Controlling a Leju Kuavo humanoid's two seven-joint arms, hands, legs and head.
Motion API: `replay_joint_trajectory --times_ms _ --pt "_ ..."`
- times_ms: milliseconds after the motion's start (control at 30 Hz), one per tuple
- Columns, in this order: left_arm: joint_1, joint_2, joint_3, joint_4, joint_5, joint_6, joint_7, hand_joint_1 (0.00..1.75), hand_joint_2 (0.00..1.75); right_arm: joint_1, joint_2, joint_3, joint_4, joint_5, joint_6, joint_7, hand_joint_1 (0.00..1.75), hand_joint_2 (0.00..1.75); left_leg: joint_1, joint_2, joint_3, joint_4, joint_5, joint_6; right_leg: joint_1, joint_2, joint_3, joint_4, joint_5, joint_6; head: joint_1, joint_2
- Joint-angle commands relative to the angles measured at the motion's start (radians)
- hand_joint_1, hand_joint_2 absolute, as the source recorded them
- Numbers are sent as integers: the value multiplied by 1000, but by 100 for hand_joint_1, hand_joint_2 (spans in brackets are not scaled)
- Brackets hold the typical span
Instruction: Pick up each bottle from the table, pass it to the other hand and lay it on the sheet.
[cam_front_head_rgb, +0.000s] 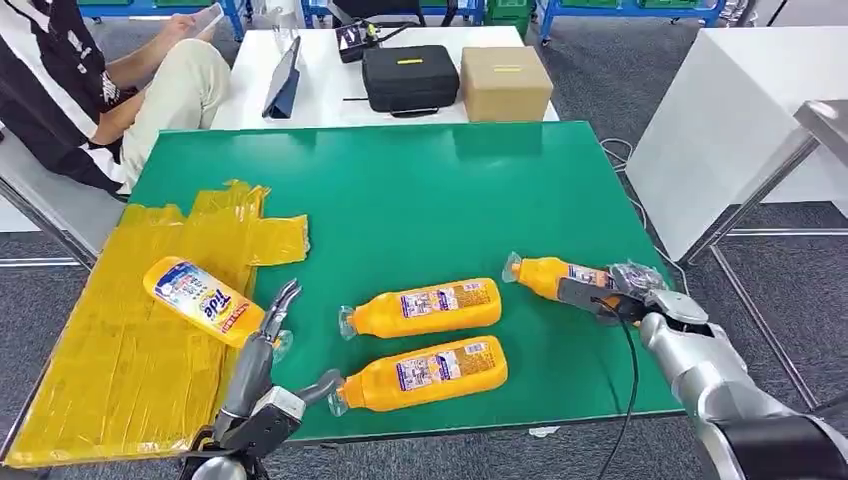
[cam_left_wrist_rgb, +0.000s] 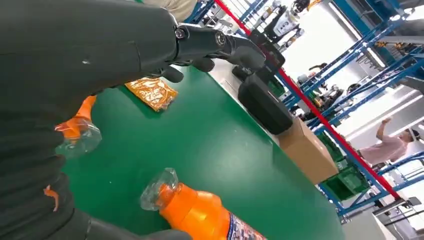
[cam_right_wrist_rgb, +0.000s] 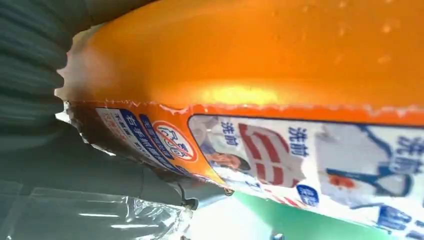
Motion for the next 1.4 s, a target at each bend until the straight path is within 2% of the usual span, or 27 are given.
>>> replay_joint_trajectory --times_ms 33,67,100,167,200,267,300,367,533,600,633,733,833,933,1033,1167,1333,1400 --pt "11 13 32 8 -4 -1 29 0 175 149 80 -124 -80 -38 -159 63 175 175 0 -2 -15 0 7 -3 0 -3 -14 0 6 -1 0 0" --pt "18 13 34 3 -17 2 37 0 175 169 89 -149 -124 -58 -185 60 175 175 1 -1 -11 2 5 -1 0 -1 -11 1 4 -1 0 0" --pt "25 13 36 -1 -24 3 40 0 175 193 100 -176 -176 -83 -209 54 175 175 1 -1 -17 0 8 -2 0 -1 -17 -1 7 -1 0 0" --pt "40 9 43 -6 -35 8 45 0 175 251 122 -221 -312 -135 -273 34 175 175 -1 2 -6 2 3 1 -1 2 -5 1 4 1 0 0" --pt "52 7 49 -10 -40 11 46 0 175 290 144 -254 -406 -222 -285 -28 175 175 -1 3 -14 2 5 0 -1 2 -12 1 7 1 0 0" --pt "63 2 56 -17 -51 12 44 0 175 367 174 -277 -563 -353 -276 -106 175 175 -3 2 -6 1 3 2 -2 2 -4 0 5 3 0 0" --pt "67 2 57 -22 -59 12 42 0 175 415 189 -265 -660 -384 -295 -122 175 175 -2 0 -11 -1 5 1 -2 0 -9 -1 6 3 0 0" --pt "67 2 57 -24 -61 13 41 0 175 434 194 -254 -697 -387 -300 -104 175 175 -3 -3 -10 0 5 4 -1 -1 4 -1 5 6 0 0" --pt "65 1 57 -23 -62 12 41 0 175 431 187 -252 -690 -388 -296 -103 175 175 -3 -5 -19 1 5 3 -2 -5 -4 0 5 7 0 0" --pt "63 9 48 -27 -95 19 47 0 175 433 209 -263 -708 -453 -354 -166 175 175 -3 -4 -23 1 6 5 -2 -4 -9 1 5 8 0 0" --pt "62 15 39 -32 -107 17 45 0 175 444 210 -247 -734 -454 -354 -165 175 175 -3 -3 -24 1 6 4 -2 -3 -11 1 5 7 0 0" --pt "37 37 2 -31 -125 -1 36 0 175 538 208 -182 -931 -611 -166 -170 175 175 -2 -2 -26 1 5 4 -2 -3 -13 2 5 7 0 0" --pt "0 51 -26 -27 -129 -15 34 0 175 582 224 -153 -1037 -679 -66 -189 175 175 -2 -4 -28 1 6 4 -1 -5 -14 2 4 7 0 0" --pt "-20 57 -45 -22 -130 -22 39 0 175 605 241 -135 -1107 -721 -29 -232 175 175 -2 -5 -29 2 6 3 -2 -6 -16 3 4 7 0 0" --pt "-22 57 -47 -23 -129 -24 40 0 175 606 245 -131 -1115 -716 -32 -228 175 175 -2 -4 -30 1 6 5 -1 -5 -16 1 5 8 0 0" --pt "-24 57 -51 -29 -117 -39 45 0 175 608 255 -116 -1151 -775 1 -291 175 175 -2 -4 -30 1 6 5 -2 -5 -16 1 5 8 0 0" --pt "-27 57 -52 -30 -114 -46 46 0 175 610 259 -109 -1161 -778 5 -295 175 175 -2 -4 -29 1 6 4 -2 -4 -16 1 5 7 -1 0" --pt "-40 62 -56 -30 -99 -79 46 0 175 610 253 -87 -1198 -855 70 -329 175 175 -2 -4 -30 1 6 5 -2 -4 -16 1 5 8 0 0"
